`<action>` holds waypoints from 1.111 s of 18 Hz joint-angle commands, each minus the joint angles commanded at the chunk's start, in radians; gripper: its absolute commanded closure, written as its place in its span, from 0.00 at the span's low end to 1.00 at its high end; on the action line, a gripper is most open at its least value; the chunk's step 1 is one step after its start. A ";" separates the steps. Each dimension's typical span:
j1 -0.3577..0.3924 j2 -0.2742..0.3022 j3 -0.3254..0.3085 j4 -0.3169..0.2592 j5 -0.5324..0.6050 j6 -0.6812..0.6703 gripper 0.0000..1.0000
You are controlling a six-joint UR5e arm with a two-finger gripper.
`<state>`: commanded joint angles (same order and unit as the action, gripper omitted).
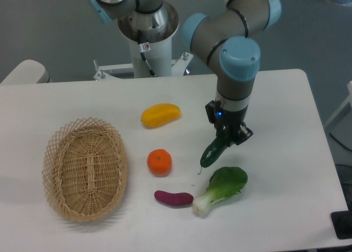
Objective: Place the cucumber on the table
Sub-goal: 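Lower the held green cucumber toward the table with the gripper, then set the cucumber on the table and open the gripper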
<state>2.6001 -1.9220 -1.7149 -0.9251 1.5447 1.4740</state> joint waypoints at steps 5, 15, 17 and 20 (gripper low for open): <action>0.029 -0.014 -0.031 0.005 0.032 0.182 0.85; 0.138 -0.012 -0.124 0.006 0.029 0.424 0.85; 0.135 -0.017 -0.129 0.005 0.025 0.414 0.85; 0.137 -0.018 -0.158 0.000 0.012 0.396 0.85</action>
<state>2.7366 -1.9405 -1.8729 -0.9250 1.5571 1.8701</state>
